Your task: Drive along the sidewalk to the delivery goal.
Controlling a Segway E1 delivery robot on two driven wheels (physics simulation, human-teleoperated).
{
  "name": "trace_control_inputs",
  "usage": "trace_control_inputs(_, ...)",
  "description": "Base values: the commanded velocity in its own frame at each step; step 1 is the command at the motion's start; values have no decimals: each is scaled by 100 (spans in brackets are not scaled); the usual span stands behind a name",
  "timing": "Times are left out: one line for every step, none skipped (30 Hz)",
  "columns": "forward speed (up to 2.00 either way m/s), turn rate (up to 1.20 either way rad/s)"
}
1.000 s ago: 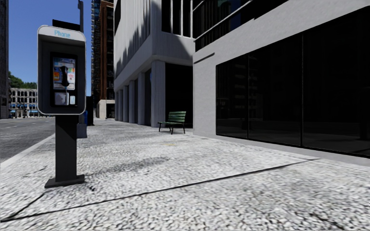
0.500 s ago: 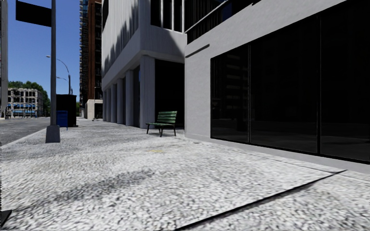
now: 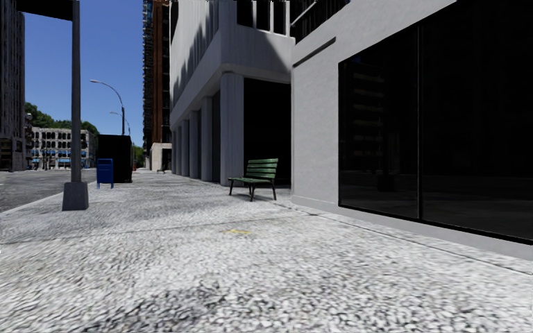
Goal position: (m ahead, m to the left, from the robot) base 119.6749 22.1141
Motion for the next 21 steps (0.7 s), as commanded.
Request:
trace_control_inputs(200,52)
trace_control_inputs(200,52)
trace_control_inputs(200,52)
trace_control_inputs(200,52)
trace_control_inputs(200,52)
trace_control_inputs(200,52)
trace_control_inputs(200,52)
trace_control_inputs(200,52)
trace_control_inputs(200,52)
trace_control_inputs(200,52)
trace_control_inputs(200,52)
trace_control_inputs(200,52)
trace_control_inputs(200,52)
trace_control_inputs(200,52)
trace_control_inputs(200,52)
trace_control_inputs(200,52)
trace_control_inputs(200,52)
trace_control_inputs(200,46)
trace_control_inputs(200,33)
trace_control_inputs(200,33)
trace_control_inputs(200,27)
